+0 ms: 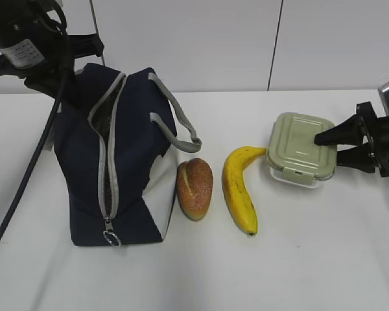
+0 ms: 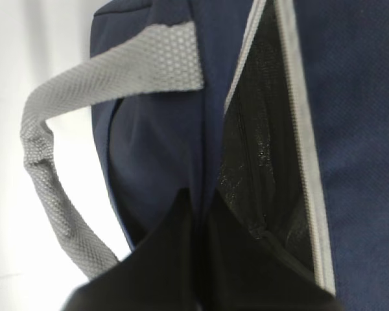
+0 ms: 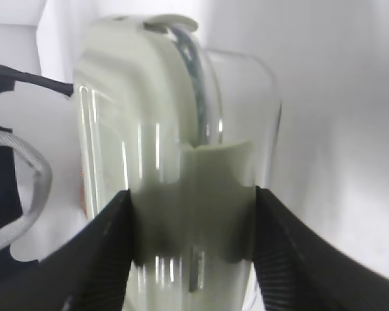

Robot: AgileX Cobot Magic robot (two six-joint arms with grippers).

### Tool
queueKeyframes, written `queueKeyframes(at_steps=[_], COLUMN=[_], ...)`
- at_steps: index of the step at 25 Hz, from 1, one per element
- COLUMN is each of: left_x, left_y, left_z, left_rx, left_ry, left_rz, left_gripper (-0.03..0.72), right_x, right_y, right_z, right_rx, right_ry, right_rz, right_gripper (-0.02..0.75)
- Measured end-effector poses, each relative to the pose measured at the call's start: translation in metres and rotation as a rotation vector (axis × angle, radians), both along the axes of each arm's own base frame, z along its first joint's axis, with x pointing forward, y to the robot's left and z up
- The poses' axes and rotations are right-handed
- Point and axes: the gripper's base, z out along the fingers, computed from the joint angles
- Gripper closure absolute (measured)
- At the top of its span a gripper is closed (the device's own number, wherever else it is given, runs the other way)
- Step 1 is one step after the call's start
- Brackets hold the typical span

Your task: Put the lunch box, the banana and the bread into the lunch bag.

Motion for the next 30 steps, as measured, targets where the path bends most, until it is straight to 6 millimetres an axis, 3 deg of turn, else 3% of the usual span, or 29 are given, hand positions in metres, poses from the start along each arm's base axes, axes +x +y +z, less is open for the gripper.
queueKeyframes(at_steps=[5,10,16,23,30], left_x=[0.000,0.000,0.000,-0.001,-0.001], left_y=[0.000,0.000,-0.002,-0.005,-0.006], left_z=[0.000,0.000,0.000,0.001,0.001], left_rx=[0.000,-0.001,-0.025,-0.053,-0.065], left_ry=[0.001,0.001,0.006,0.007,0.008], left_rz=[0.000,0.000,0.002,-0.011,-0.012], left_gripper=[0.690,0.690,0.690,0.690,0.690], right_x=[0.007,0.012,0.023,0.032,0.027], right_y=[0.001,0.024,0.076,0.132,0.177], right_z=[0.015,0.050,0.096,0.166,0.181], right_rx=[0.032,0.069,0.111,0.093,-0.021], right_ry=[-0.047,-0.106,-0.142,-0.224,-0.181], right_rz=[-0.044,-0.046,0.051,0.204,0.297], right_gripper=[0.332,0.332,0.332,0.332,0.333])
